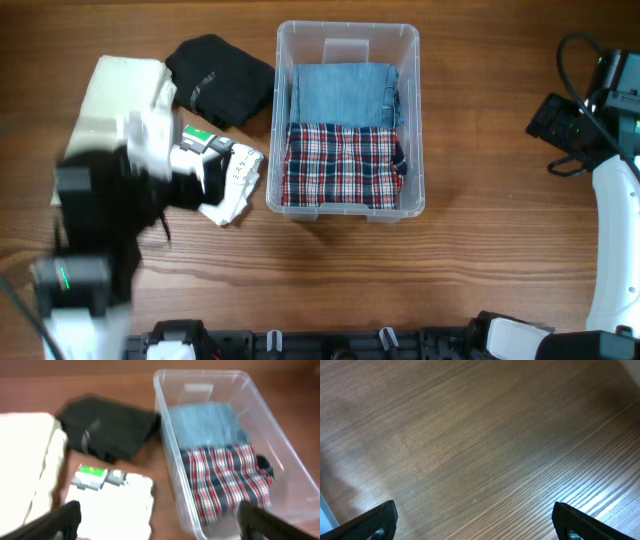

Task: Pack container
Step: 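Move the left gripper to the black folded shirt and grasp it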

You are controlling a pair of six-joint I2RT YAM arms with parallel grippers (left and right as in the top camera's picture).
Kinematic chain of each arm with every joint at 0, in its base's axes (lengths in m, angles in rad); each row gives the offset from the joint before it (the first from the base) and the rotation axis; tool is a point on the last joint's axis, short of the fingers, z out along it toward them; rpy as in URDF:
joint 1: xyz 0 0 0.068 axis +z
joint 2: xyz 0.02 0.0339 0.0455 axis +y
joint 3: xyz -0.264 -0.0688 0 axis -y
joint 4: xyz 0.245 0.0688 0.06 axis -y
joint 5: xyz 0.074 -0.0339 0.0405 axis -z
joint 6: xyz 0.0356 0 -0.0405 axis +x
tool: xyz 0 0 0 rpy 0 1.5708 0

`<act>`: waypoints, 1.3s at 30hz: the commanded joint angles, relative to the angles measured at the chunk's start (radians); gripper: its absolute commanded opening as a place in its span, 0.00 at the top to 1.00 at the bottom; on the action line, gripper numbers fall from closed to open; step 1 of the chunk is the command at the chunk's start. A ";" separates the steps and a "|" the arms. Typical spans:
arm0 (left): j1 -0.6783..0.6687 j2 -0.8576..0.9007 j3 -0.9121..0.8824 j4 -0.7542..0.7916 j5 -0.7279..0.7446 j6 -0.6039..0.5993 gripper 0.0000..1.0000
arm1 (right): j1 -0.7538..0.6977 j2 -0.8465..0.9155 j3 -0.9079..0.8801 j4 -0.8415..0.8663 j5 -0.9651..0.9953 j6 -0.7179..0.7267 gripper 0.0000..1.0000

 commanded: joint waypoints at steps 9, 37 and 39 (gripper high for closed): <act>0.005 0.711 0.687 -0.313 -0.020 0.156 0.00 | 0.000 -0.009 0.018 0.003 0.017 -0.001 0.00; -0.150 1.044 0.681 -0.216 -0.274 0.444 0.02 | 0.000 -0.009 0.018 0.003 0.017 -0.001 0.00; -0.154 1.067 0.681 -0.216 -0.275 0.444 0.03 | 0.000 -0.009 0.018 0.003 0.017 -0.001 0.01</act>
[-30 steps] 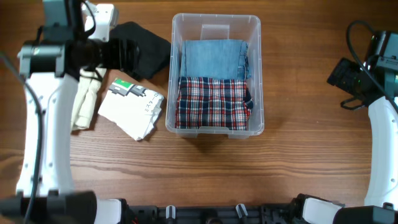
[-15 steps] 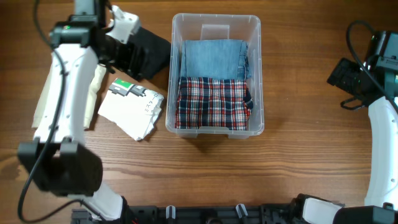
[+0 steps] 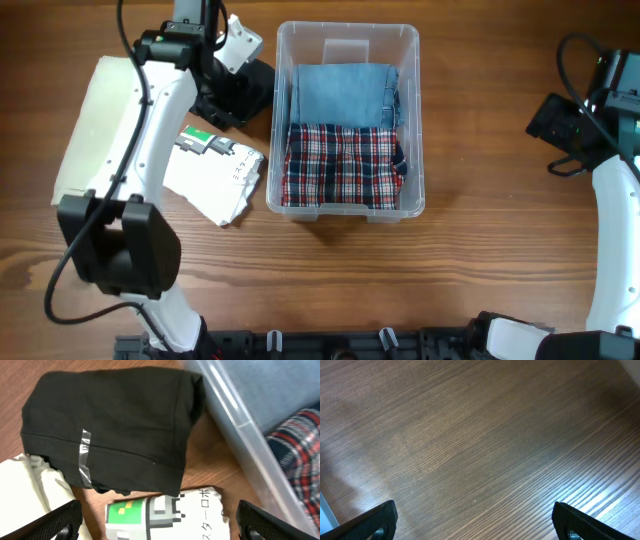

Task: Pack container
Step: 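Move the left gripper to the black folded shirt and grasp it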

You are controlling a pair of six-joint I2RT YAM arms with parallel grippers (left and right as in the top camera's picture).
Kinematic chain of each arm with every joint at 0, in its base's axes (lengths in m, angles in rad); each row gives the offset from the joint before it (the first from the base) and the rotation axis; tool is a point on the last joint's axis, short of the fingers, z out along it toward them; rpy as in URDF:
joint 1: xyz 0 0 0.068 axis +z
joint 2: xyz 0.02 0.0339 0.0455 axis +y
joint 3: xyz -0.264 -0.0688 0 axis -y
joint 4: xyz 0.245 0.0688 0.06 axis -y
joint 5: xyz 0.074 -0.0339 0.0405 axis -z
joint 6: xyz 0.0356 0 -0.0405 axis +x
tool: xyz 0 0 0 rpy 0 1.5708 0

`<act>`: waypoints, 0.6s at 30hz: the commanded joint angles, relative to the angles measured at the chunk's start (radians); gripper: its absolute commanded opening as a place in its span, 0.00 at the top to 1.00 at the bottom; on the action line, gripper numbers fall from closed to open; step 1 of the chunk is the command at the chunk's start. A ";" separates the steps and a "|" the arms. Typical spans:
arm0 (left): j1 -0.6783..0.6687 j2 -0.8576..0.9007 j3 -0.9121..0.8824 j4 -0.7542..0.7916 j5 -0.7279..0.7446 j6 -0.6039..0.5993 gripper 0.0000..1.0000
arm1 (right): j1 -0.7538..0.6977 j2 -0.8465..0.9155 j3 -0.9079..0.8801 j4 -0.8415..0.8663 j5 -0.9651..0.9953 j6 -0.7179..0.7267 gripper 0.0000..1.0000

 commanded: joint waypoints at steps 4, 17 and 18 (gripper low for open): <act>-0.003 0.112 0.006 0.008 -0.018 0.024 0.00 | 0.000 -0.009 0.017 0.003 0.017 -0.001 0.00; -0.006 0.222 -0.039 0.152 -0.022 0.079 0.07 | 0.000 -0.009 0.017 0.003 0.017 -0.001 0.00; -0.005 0.231 -0.039 0.157 -0.022 0.079 0.07 | 0.000 -0.009 0.017 0.003 0.017 -0.001 0.00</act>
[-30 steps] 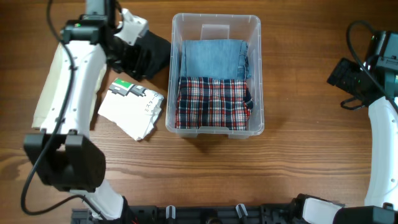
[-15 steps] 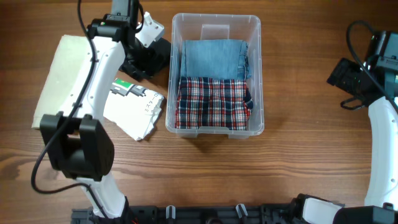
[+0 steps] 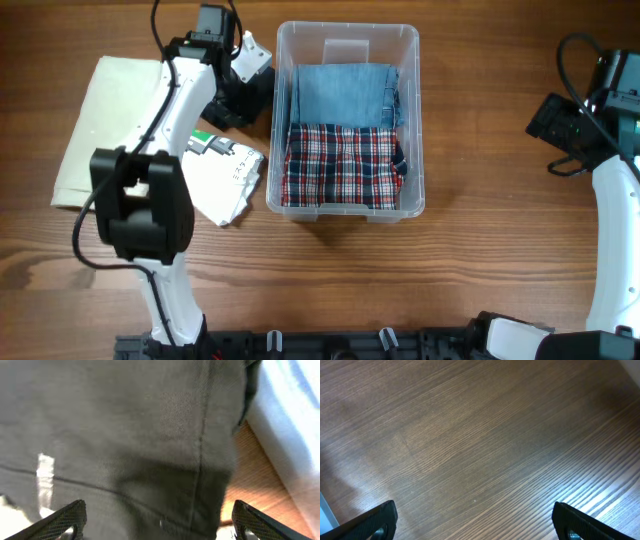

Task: Pack container
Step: 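Move the left gripper to the black folded shirt and grasp it, then lift the black shirt with the left gripper and carry it over the box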

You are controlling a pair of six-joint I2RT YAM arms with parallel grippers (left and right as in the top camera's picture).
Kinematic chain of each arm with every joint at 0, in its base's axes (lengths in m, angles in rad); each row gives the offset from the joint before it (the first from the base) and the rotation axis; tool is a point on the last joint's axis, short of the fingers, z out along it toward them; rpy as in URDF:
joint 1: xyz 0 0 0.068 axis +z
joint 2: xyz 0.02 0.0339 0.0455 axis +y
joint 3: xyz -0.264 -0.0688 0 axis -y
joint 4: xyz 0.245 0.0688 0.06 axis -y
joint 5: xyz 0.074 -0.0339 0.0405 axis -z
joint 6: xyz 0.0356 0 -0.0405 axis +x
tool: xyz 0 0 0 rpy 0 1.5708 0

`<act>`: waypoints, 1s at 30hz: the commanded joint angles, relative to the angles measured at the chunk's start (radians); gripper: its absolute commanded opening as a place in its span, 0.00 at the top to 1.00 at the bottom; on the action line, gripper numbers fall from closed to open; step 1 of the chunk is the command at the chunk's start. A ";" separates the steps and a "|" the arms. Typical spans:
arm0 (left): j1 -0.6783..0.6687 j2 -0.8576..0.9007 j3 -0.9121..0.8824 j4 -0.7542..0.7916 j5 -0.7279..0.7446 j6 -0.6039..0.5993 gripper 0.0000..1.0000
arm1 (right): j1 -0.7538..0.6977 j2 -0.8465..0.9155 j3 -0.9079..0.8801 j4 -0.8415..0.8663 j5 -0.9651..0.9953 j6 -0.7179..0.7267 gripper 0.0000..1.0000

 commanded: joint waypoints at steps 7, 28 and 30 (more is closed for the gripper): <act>-0.003 0.134 -0.016 0.051 -0.029 0.039 0.08 | 0.000 -0.009 0.017 0.003 0.017 -0.001 0.00; -0.003 0.172 -0.038 0.075 -0.038 0.038 0.39 | 0.000 -0.009 0.017 0.003 0.017 -0.001 0.00; -0.003 0.172 -0.055 0.090 -0.039 0.038 0.38 | 0.000 -0.009 0.017 0.003 0.017 -0.001 0.00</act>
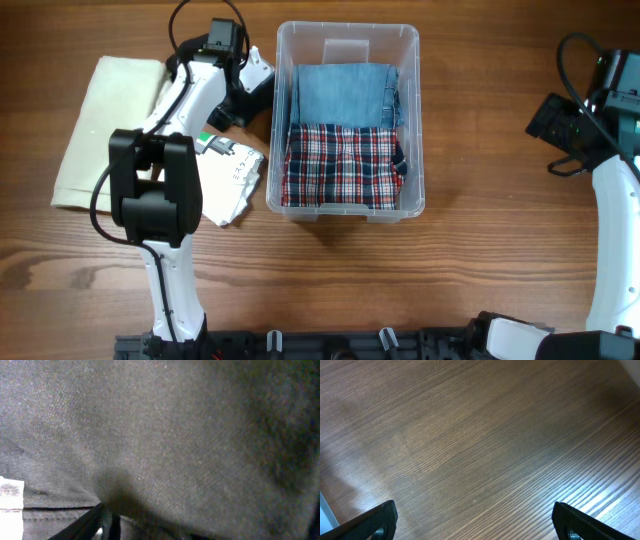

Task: Pack container
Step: 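Lift the black shirt with the left gripper and carry it over the box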

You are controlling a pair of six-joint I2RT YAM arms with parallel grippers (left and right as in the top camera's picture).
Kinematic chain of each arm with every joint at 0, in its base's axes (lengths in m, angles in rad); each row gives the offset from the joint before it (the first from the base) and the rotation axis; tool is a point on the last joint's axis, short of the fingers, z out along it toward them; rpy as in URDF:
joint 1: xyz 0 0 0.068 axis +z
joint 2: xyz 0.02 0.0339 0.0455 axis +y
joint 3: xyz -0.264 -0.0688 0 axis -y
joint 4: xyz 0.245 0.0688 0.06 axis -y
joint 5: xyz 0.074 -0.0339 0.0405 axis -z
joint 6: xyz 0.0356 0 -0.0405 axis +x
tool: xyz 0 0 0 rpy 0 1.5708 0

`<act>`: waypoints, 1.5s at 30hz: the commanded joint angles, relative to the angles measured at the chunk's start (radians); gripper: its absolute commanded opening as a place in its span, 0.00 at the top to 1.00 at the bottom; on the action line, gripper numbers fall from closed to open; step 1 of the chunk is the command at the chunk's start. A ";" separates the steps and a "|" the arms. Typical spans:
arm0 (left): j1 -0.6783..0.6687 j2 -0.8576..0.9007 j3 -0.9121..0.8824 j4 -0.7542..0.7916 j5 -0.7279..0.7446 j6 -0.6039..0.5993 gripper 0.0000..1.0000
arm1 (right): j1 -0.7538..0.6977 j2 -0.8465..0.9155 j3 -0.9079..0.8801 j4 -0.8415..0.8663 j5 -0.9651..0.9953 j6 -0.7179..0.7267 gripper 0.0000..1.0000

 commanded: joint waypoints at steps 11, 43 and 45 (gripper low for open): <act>-0.002 0.045 -0.056 0.016 0.025 -0.003 0.71 | 0.000 -0.009 0.017 0.003 0.017 -0.001 0.00; -0.277 -0.582 -0.024 0.187 -0.256 -0.409 0.96 | 0.000 -0.009 0.017 0.003 0.017 -0.001 0.00; -0.386 -0.606 -0.024 0.218 -0.296 -0.415 0.96 | 0.000 -0.009 0.017 0.003 0.017 -0.001 0.00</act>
